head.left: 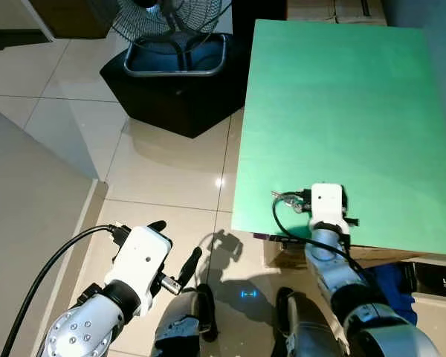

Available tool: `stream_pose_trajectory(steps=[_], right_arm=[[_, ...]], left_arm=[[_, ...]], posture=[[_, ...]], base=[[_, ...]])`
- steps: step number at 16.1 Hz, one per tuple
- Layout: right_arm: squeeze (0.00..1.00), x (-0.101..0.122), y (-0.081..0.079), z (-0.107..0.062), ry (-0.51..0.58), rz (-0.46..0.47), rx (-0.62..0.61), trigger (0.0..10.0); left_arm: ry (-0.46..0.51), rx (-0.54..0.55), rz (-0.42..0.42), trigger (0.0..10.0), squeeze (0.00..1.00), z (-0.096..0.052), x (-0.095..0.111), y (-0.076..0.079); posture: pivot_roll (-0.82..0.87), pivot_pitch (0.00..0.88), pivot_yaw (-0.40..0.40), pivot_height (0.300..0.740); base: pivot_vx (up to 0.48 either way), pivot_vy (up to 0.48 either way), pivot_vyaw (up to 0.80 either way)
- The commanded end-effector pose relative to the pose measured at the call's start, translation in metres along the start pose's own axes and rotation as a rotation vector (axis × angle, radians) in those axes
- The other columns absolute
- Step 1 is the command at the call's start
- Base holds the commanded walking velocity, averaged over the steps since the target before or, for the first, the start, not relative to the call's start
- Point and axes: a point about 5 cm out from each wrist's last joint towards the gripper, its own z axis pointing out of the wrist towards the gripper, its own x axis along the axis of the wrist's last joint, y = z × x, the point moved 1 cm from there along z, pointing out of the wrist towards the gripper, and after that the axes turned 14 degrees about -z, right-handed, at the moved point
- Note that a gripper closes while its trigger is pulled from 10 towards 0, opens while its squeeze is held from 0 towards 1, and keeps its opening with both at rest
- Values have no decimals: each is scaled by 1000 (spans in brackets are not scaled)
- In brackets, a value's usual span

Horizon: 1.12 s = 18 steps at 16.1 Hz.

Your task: Hang keys on a hook

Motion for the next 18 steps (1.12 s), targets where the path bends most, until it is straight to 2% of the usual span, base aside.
stream_pose_trajectory(steps=[1, 3, 9, 14, 18], right_arm=[[0, -1, -5, -6, 11, -10, 10, 10000], [0, 2, -6, -6, 34, -14, 7, 10000], [0, 31, 3, 16, 105, -9, 2, 10000], [0, 26, 1, 21, 29, 63, 81, 10000], [0, 17, -8, 17, -51, 173, 156, 10000]], left_arm=[[-29, -1, -7, 10000, 0, -1, -7, 2], [-27, -1, -7, 10000, 0, 0, -6, 2], [-29, -1, -5, 10000, 0, -1, -6, 2], [-33, 3, -3, 10000, 0, -4, -5, 1], [-37, 5, -3, 10000, 0, -6, -5, 1]], posture=[[67, 326, 95, 713], [69, 328, 97, 713], [79, 341, 103, 713], [92, 347, 104, 713], [95, 356, 107, 713]], base=[[0, 0, 0], [0, 0, 0], [0, 0, 0], [0, 0, 0], [0, 0, 0]])
